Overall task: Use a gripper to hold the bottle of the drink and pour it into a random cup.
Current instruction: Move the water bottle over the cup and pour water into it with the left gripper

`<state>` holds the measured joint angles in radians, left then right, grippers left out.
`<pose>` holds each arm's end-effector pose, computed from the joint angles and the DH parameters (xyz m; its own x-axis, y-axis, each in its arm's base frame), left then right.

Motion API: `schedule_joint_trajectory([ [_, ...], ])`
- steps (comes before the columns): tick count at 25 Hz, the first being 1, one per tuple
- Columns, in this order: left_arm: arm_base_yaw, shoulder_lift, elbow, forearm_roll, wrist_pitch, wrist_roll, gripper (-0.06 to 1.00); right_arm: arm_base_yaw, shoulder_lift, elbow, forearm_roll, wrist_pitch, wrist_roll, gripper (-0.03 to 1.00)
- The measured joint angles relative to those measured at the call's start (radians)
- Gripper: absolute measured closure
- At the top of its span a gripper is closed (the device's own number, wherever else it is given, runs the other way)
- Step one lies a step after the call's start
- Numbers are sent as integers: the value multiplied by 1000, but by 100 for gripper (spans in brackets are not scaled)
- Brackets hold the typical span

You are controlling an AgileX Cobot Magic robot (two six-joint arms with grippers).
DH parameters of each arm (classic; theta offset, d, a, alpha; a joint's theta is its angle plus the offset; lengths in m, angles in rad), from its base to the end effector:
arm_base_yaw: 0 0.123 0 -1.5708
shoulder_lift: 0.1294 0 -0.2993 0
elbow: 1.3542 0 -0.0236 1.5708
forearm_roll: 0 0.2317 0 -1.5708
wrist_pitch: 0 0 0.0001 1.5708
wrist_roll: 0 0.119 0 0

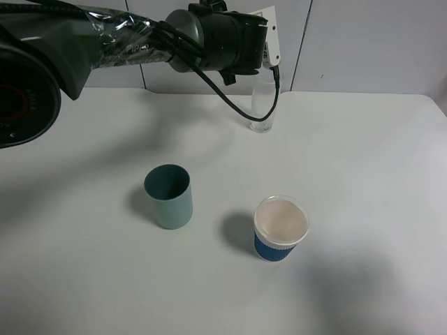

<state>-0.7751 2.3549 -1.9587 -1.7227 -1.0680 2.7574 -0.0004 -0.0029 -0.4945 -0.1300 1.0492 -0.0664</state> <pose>0.4398 -0.2866 0.2254 -0.3787 0.9097 -0.1703 0.1928 0.2575 0.9469 -0.0109 -0.0134 0.2556 -0.4542 -0.1301 -0.8814 0.0419 0.9851 -0.1670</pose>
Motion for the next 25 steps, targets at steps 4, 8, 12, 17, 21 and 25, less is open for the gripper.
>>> schedule_joint_trajectory([
  [4,-1,0,0,23,0,41,45,0,0,0,0,0,0,23],
  [8,-1,0,0,46,0,55,45,0,0,0,0,0,0,23],
  [12,-1,0,0,55,0,79,45,0,0,0,0,0,0,23],
  [17,-1,0,0,60,0,111,45,0,0,0,0,0,0,23],
  [21,-1,0,0,61,0,154,45,0,0,0,0,0,0,23],
  [25,-1,0,0,61,0,189,45,0,0,0,0,0,0,23],
])
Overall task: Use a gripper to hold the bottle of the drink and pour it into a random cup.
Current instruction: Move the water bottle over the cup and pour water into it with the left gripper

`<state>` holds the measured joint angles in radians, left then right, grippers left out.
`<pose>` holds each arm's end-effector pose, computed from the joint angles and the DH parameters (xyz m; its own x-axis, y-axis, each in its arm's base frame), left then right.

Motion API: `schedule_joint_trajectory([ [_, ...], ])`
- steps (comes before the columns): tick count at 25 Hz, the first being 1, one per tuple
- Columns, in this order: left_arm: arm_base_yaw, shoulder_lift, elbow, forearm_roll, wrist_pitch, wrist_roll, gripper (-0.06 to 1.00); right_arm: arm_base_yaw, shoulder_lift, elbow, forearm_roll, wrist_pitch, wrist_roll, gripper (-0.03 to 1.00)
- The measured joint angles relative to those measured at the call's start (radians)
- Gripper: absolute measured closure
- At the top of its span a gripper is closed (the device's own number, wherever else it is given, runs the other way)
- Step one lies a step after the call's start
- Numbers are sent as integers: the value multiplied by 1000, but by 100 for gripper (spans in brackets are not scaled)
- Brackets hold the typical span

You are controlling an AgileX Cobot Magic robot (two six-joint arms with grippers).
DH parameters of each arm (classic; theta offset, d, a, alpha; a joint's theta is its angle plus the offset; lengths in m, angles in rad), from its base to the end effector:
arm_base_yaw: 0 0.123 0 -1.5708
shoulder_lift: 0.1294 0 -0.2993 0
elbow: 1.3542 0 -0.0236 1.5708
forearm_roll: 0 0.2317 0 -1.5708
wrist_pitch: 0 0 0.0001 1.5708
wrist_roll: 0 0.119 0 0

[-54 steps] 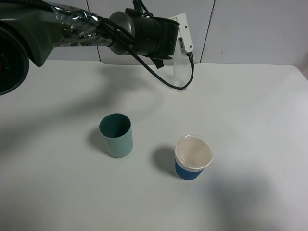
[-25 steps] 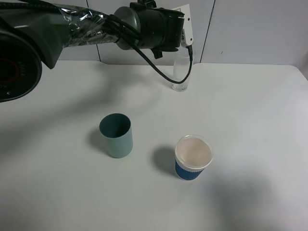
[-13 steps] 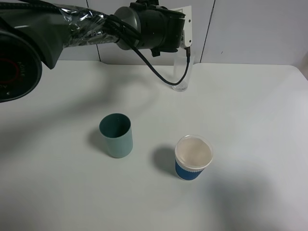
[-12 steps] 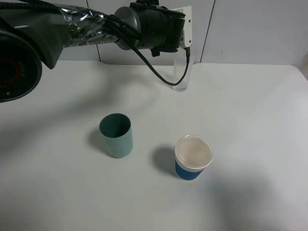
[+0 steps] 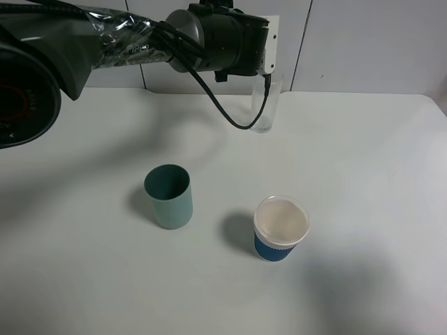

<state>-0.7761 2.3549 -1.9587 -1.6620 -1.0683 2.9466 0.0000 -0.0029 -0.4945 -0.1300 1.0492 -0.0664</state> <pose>0.4414 -0.2878 0.2314 -0.3185 0.9472 0.0367 0.2224 0.0371 0.9742 -0.0108 -0.0134 0.2556 -0.4541 -0.1302 -0.8814 0.0415 0.9851 -0.1670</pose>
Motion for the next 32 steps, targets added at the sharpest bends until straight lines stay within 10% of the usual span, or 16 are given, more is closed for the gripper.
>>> schedule_joint_trajectory([
  [32,0,0,0,30,3,23,45,0,0,0,-14,0,11,23],
])
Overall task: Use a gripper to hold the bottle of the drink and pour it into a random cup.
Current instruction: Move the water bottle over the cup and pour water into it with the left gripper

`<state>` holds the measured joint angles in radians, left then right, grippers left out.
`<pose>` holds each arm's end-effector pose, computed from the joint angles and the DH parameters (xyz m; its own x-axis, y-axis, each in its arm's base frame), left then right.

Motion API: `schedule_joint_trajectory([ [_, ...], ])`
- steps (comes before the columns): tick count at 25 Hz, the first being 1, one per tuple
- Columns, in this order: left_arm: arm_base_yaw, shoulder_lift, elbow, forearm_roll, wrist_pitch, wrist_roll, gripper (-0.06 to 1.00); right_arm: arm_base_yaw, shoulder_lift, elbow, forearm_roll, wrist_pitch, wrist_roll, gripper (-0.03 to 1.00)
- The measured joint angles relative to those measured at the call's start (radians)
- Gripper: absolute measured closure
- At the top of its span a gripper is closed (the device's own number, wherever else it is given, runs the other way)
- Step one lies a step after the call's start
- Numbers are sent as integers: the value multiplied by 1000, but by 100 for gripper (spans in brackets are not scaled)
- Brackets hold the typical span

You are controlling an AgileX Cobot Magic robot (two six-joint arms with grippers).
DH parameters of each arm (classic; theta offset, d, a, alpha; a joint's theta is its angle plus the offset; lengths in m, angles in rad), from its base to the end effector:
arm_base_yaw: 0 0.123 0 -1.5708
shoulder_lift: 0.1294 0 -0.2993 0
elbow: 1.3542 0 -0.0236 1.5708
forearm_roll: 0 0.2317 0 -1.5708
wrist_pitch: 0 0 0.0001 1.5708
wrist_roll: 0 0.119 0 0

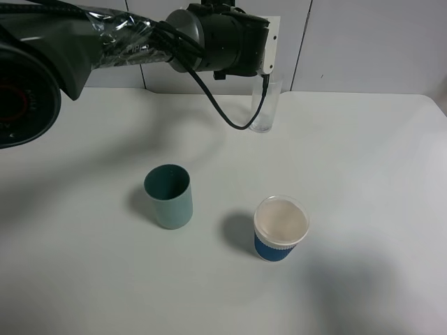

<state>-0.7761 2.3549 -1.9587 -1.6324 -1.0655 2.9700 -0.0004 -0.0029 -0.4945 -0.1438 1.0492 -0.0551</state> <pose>0.4423 -0.2886 0.2342 -0.3034 0.9501 0.0719 0.2110 -0.0065 0.9775 -0.0110 -0.0148 0.2558 -0.4546 -0.1256 -0.8818 0.0545 0.9842 -0.1683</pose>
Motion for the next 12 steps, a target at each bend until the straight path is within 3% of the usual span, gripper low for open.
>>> schedule_joint_trajectory([
  [12,1,0,0,20,1,0,45,0,0,0,-1,0,0,23],
])
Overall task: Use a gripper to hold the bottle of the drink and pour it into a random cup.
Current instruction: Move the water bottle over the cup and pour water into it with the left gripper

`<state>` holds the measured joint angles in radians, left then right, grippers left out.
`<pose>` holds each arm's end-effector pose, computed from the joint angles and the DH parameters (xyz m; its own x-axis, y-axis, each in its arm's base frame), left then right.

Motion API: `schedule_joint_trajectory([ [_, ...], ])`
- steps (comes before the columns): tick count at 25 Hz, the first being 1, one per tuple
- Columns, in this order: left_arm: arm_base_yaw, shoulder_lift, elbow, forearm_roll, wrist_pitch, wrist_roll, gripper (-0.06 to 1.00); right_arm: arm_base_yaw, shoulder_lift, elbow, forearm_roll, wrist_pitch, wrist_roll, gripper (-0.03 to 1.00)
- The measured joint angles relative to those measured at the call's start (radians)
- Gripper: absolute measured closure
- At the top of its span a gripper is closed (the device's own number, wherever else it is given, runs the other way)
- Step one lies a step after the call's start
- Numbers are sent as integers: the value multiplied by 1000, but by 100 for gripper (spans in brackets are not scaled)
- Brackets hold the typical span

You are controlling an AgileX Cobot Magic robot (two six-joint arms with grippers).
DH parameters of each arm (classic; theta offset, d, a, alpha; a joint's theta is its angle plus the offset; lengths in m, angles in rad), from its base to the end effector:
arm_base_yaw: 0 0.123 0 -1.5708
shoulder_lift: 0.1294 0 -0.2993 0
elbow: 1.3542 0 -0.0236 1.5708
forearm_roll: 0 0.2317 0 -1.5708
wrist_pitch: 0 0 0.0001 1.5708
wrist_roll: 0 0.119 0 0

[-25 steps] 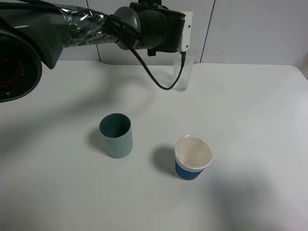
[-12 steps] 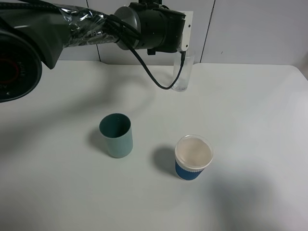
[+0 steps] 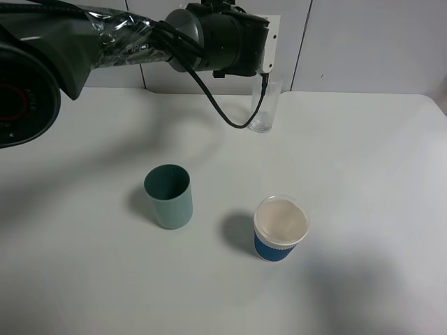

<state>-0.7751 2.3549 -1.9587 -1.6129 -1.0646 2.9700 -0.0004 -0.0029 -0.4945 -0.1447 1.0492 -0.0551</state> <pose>0.4432 -0.2886 0.2361 -0.2989 0.9509 0.0804 0.1984 -0.0205 0.9799 -0.0110 -0.0149 0.2558 -0.4547 -0.1261 -0.8817 0.0550 0.9841 -0.1691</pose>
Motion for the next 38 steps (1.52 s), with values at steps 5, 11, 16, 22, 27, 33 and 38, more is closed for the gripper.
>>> schedule_joint_trajectory([
  [5,0,0,0,2,0,0,45,0,0,0,0,0,0,23],
  [11,0,0,0,2,0,0,45,0,0,0,0,0,0,23],
  [16,0,0,0,3,0,0,45,0,0,0,0,0,0,23],
  [22,0,0,0,4,0,1,45,0,0,0,0,0,0,23],
  [27,0,0,0,4,6,1,45,0,0,0,0,0,0,23],
  [33,0,0,0,4,7,1,45,0,0,0,0,0,0,23],
  [38,0,0,0,4,7,1,45,0,0,0,0,0,0,23],
])
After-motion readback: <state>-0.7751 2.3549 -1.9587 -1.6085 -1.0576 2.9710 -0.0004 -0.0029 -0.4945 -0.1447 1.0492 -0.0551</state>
